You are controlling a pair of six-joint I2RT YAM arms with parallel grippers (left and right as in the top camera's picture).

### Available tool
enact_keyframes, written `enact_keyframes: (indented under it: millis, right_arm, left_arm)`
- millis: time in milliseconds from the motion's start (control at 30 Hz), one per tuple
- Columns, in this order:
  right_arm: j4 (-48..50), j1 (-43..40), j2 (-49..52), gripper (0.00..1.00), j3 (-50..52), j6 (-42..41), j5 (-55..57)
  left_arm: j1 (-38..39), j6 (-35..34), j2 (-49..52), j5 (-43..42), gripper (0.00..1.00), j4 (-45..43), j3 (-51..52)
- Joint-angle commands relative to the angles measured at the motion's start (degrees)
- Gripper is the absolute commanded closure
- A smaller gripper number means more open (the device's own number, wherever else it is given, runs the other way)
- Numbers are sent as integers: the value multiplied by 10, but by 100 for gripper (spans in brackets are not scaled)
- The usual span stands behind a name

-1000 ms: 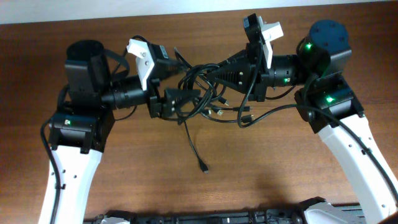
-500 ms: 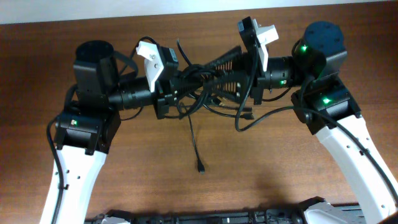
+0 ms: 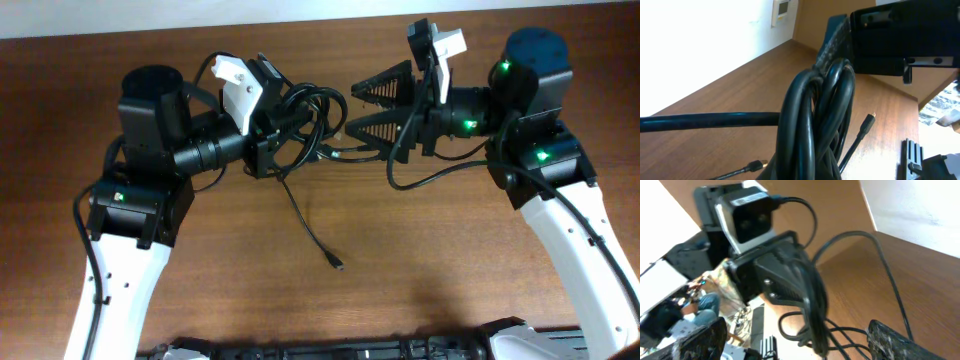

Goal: Untangle cables

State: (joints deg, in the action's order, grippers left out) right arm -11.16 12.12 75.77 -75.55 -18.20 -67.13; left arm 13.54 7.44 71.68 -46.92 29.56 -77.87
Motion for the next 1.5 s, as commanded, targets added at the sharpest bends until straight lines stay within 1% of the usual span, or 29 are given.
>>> enact_keyframes:
  millis: [0,200,400,800,900,967,1067,1167,1267,1467]
  right_arm:
    - [-29,-2,-4,12,-6,35,101]
    - [-35,-3,-4,12,-6,62,148]
    - [-35,-6,-4,12,-6,62,186]
    - [-35,-6,-4,12,-6,71,231]
    - [-35,-6,-4,13,-6,70,238]
    - [-35,-6,-4,14,-6,73,210]
    - [-35,-5,-4,14,-6,137,82]
    - [-34,-5,-4,14,-6,165,-6]
    - [-34,-5,-4,15,-6,165,-30]
    - [-30,4,-4,15,-6,165,-27]
  left_arm:
    - [-2,-7,-3,-3,100,-4,-1]
    - [-2,0,-3,-30,100,-4,-1]
    - [-2,0,-3,-48,100,-4,-1]
    - [-2,0,-3,-50,100,-4,-1]
    - [-2,0,-3,-63,100,-4,-1]
    - [-2,2,-3,-61,100,-4,-1]
    - [-2,4,-3,-56,100,-10,-1]
    - [-2,3,-3,-56,100,-20,-1]
    - [-1,0,-3,-59,100,-19,-1]
    - [26,-2,-3,-58,100,-19,-1]
